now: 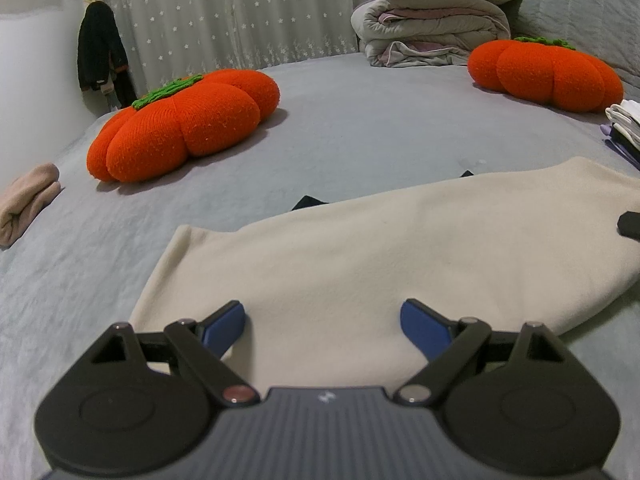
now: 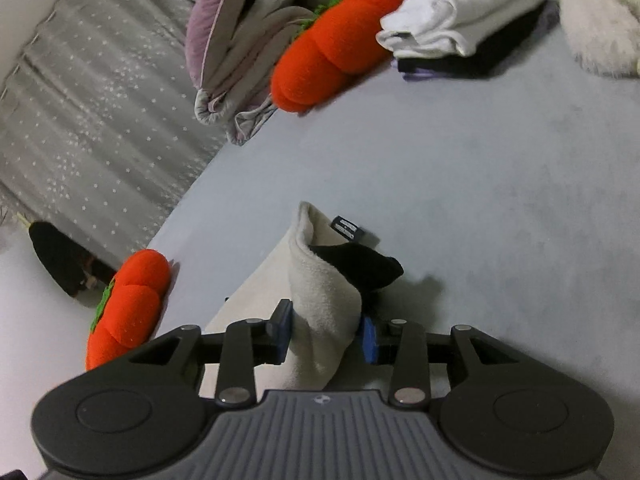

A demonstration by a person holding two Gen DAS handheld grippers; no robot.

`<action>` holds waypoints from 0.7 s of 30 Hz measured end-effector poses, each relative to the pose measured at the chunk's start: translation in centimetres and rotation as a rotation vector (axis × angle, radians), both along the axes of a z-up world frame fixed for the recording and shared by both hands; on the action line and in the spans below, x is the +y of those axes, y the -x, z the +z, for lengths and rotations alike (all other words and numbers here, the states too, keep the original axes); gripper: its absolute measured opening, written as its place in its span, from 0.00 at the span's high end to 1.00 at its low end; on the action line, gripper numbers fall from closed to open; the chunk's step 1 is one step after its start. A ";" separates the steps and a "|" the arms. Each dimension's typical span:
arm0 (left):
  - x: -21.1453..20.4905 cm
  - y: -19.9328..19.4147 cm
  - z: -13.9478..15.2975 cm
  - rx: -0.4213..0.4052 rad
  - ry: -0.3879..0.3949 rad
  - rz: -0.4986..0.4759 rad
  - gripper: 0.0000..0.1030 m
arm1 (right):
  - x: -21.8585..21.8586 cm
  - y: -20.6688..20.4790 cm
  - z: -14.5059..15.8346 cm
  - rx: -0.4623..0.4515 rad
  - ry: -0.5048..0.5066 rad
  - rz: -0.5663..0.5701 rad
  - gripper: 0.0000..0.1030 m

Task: Fold clothes

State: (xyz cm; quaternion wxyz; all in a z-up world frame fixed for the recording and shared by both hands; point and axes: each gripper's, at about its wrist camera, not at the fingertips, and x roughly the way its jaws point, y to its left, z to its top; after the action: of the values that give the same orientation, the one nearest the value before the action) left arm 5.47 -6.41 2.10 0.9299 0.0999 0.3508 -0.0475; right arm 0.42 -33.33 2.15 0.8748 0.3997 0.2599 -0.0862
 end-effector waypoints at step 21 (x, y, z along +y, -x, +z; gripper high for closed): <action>0.0 0.2 -0.1 -0.001 -0.002 -0.009 0.13 | -1.8 -2.0 -1.9 0.004 -0.122 -0.047 0.64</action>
State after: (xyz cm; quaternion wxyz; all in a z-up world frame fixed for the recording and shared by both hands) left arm 5.31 -6.39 2.04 0.9298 0.1024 0.3498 -0.0515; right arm 2.40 -35.16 0.23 0.8459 0.4582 0.2572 -0.0913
